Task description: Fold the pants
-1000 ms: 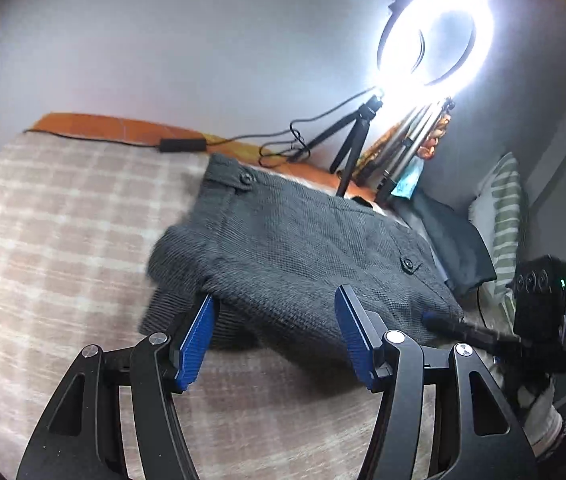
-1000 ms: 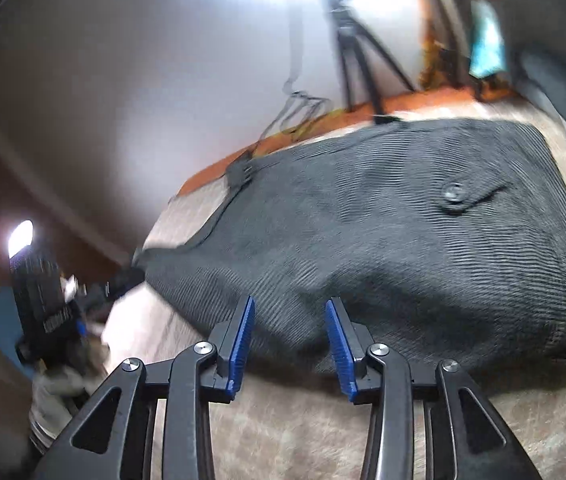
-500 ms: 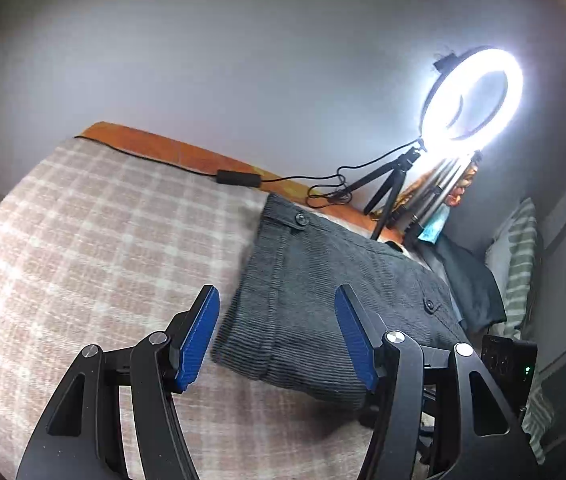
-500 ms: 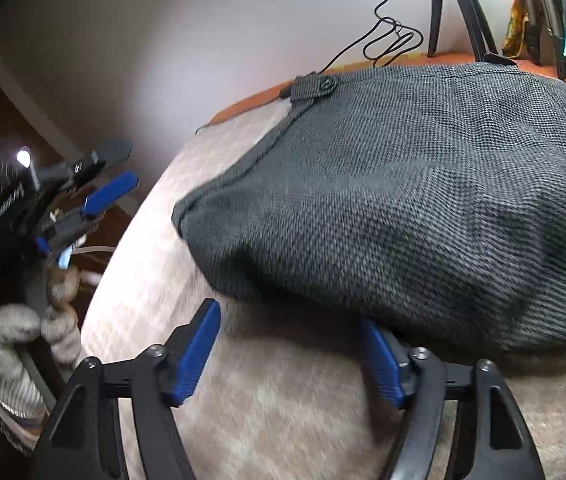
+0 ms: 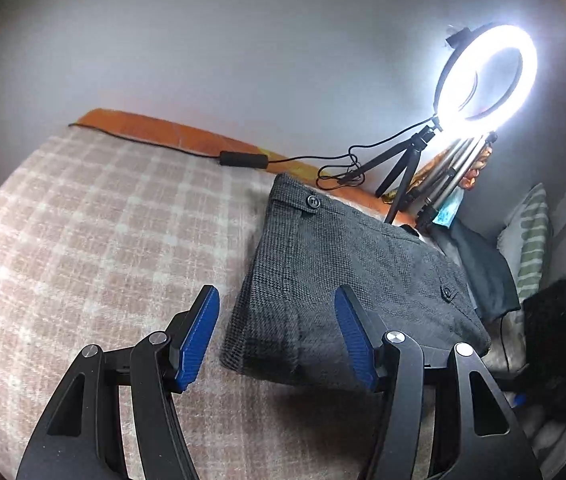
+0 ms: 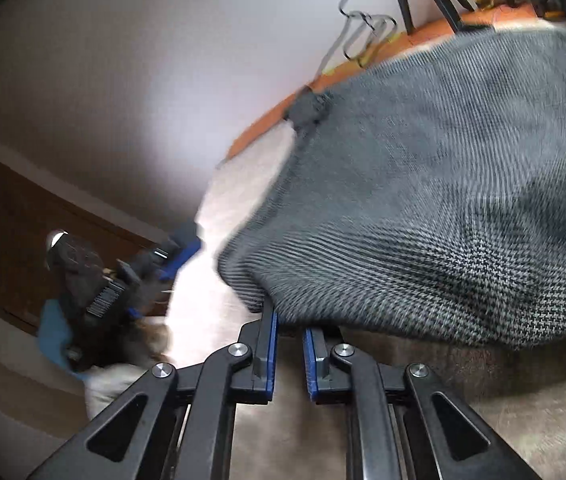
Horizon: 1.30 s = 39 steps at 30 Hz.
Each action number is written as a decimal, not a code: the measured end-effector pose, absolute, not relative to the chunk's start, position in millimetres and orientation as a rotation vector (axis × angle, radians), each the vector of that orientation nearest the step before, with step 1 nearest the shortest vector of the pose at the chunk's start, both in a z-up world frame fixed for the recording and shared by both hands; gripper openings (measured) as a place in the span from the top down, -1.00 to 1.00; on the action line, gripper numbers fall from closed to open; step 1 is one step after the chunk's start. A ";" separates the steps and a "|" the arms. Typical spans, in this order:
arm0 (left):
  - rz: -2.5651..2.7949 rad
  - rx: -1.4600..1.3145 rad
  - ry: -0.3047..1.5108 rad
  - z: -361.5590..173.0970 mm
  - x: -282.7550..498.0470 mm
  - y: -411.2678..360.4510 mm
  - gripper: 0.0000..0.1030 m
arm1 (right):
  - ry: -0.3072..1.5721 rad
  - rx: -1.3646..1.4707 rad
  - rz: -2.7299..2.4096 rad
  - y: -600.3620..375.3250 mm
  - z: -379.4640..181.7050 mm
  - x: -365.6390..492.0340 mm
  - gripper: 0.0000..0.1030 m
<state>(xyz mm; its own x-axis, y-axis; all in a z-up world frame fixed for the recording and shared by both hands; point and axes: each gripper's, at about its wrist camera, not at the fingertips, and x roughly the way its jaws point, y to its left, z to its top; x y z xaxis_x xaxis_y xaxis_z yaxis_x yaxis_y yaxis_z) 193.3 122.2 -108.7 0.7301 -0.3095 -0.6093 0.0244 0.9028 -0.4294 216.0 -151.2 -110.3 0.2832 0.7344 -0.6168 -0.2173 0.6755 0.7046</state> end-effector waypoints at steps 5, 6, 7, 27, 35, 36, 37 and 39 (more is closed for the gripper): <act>-0.213 -0.331 0.699 -94.1 186.4 105.6 -0.13 | 1.181 0.490 0.705 -150.1 -103.1 200.6 0.17; -0.228 -0.318 0.696 -92.0 185.7 100.7 -0.13 | 1.195 0.485 0.702 -152.4 -107.8 196.3 0.09; -0.243 -0.305 0.696 -90.5 185.3 95.3 -0.13 | 1.201 0.470 0.690 -157.6 -112.1 189.5 0.08; -0.434 0.203 0.880 -157.4 186.8 -53.0 -0.16 | 0.990 0.740 0.018 -356.0 -134.9 194.3 0.13; -0.445 0.162 0.894 -148.4 186.9 -48.6 -0.18 | 0.905 0.543 0.028 -328.9 -103.8 204.1 0.64; -0.450 0.134 0.878 -140.8 186.4 -47.3 -0.18 | 0.906 0.549 0.033 -331.0 -105.2 204.6 0.58; -0.454 0.115 0.856 -134.0 186.2 -46.9 -0.18 | 0.910 0.567 0.032 -333.0 -108.3 204.3 0.46; -0.456 0.077 0.800 -115.5 186.5 -49.2 -0.18 | 0.910 0.616 0.030 -343.5 -116.4 195.9 0.11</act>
